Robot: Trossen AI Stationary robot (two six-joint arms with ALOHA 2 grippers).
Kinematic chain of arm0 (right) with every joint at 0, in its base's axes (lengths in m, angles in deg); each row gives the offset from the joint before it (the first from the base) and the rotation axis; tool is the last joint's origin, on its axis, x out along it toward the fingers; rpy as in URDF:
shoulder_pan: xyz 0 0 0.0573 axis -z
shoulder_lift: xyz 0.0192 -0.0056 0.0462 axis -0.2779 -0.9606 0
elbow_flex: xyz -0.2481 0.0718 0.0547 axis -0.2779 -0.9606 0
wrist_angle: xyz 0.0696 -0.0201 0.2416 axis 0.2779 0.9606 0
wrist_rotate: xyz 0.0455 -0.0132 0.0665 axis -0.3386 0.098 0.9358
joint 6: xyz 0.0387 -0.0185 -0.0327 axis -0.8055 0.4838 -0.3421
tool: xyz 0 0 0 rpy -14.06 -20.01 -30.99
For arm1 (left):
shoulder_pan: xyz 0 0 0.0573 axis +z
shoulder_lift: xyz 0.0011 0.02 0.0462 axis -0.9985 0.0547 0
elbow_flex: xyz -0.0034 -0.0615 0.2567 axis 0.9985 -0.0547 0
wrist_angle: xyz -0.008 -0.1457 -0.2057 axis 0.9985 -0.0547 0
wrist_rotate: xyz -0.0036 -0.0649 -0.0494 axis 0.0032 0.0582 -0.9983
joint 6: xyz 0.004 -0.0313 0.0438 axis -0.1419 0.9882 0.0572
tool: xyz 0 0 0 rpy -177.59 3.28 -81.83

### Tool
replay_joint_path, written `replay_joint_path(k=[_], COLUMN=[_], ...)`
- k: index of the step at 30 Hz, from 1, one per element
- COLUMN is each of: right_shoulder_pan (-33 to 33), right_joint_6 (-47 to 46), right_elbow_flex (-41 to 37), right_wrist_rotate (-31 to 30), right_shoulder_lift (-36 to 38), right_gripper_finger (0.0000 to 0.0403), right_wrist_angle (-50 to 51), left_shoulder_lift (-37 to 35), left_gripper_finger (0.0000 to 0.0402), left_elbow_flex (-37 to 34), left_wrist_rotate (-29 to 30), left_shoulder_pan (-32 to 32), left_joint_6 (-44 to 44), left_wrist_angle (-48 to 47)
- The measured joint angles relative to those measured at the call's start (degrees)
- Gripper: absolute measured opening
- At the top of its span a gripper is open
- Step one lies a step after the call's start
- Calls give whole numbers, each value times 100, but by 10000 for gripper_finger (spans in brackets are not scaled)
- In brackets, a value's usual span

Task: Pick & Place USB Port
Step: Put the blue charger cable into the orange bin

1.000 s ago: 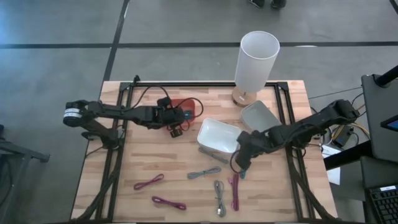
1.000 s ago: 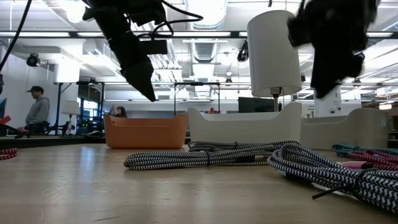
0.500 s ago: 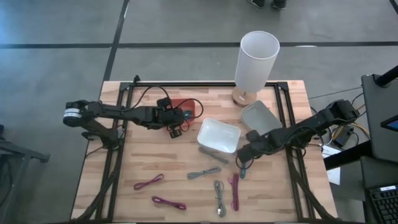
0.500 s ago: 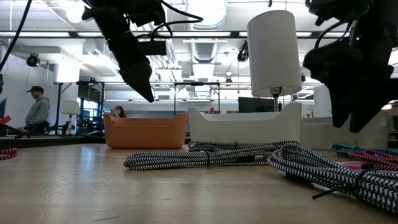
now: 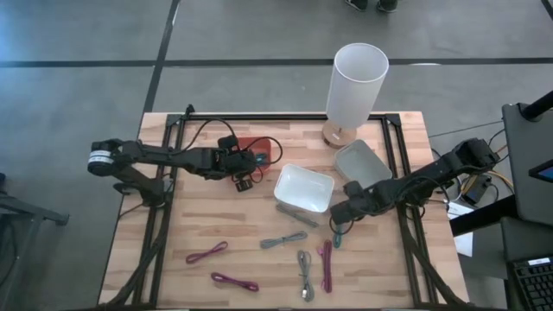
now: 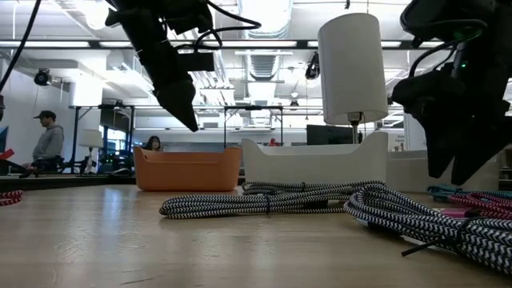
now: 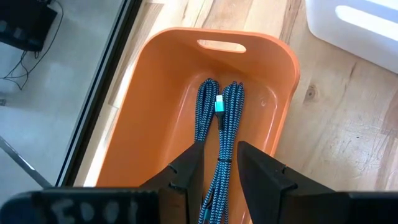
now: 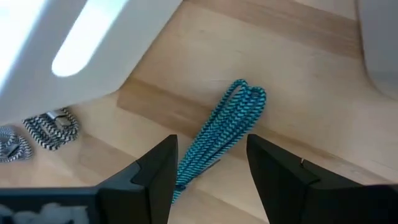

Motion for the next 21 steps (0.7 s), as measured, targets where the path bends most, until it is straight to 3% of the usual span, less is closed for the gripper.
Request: replay_joint_path(k=[14,21], right_shoulder_pan=[0,0], right_joint_6=[-580,-395], right_elbow_flex=[-427,-510], right_wrist_rotate=[-16,-20], right_shoulder_lift=[0,11], right_gripper_finger=[187,158], right_wrist_angle=[-154,-326], left_shoulder_lift=[0,0], left_gripper_finger=[108,108], left_elbow_flex=[-2,-2], left_wrist_rotate=[-1,-2], left_shoulder_pan=[0,0], left_joint_6=[0,0], left_wrist_angle=[2,2])
